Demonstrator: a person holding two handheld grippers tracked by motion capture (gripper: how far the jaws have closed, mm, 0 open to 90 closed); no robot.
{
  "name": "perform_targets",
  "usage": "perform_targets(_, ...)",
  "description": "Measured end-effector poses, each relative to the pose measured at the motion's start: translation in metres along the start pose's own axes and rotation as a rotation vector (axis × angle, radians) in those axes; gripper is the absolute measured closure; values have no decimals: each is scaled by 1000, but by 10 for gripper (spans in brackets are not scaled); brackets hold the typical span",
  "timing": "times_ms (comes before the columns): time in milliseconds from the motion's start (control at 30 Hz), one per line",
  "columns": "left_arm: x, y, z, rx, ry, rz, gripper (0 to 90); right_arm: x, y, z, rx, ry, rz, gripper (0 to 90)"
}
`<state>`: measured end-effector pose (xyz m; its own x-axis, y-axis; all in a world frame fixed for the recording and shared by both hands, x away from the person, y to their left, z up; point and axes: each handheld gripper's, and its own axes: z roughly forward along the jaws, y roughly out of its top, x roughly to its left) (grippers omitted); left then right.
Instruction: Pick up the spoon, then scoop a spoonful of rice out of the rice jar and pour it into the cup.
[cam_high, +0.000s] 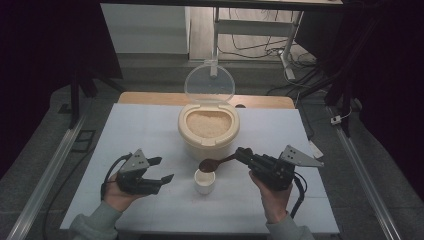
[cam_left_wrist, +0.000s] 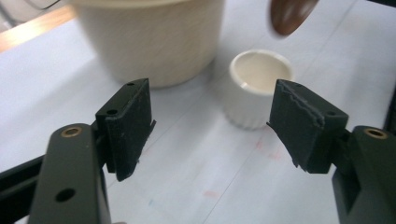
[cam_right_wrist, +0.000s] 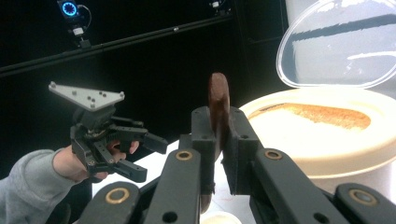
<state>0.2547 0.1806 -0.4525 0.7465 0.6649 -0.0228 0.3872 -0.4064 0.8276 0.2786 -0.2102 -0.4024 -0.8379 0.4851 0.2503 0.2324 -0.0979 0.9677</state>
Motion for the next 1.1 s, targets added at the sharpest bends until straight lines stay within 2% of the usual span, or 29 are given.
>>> perform_targets(67,6,-14,-6,-2,25,-33,277,0,1,-1,-6,-1,-1,836)
perform_targets(100,6,-14,-6,-2,25,-33,274,0,1,-1,-6,-1,-1,836)
perform_targets(133,10,-24,-9,5,36,-52,268,-1,3,-2,-13,-2,-3,836)
perform_targets(167,10,-24,-9,5,36,-52,265,-1,3,-2,-13,-2,-3,836)
perform_targets(200,12,-32,-11,13,41,-68,262,-1,4,-4,-19,-3,-5,836)
perform_targets(467,20,-54,-17,34,58,-104,249,-2,11,-10,-52,-11,-17,836)
perform_targets(767,25,-61,-14,47,55,-123,242,-7,23,-24,-111,-34,-28,836)
perform_targets(933,25,-62,-12,58,55,-121,239,-8,27,-28,-128,-40,-31,836)
perform_targets(1100,25,-61,-13,61,58,-116,235,-12,37,-31,-168,-49,-29,836)
